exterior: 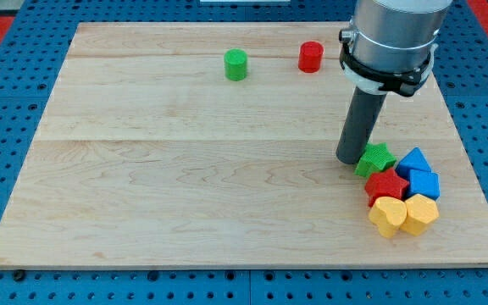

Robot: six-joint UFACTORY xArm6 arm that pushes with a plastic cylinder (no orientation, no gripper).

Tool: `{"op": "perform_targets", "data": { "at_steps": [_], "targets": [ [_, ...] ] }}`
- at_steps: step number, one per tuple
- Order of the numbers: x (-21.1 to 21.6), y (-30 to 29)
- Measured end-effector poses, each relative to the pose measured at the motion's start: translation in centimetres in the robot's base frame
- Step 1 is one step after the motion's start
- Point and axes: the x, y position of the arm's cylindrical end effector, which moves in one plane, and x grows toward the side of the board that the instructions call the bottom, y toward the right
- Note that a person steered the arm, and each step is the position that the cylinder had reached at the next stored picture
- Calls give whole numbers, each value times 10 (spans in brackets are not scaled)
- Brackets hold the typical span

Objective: Move the green circle above the green star

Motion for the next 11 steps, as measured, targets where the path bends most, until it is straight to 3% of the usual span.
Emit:
{"op": "perform_targets", "data": {
  "at_steps": [4,5,7,8,9,11],
  "targets": [
    [0,-4],
    [-9,-58],
    [-88,-205],
    [-134,-250],
    [-179,-248],
    [-198,-175]
  ]
}}
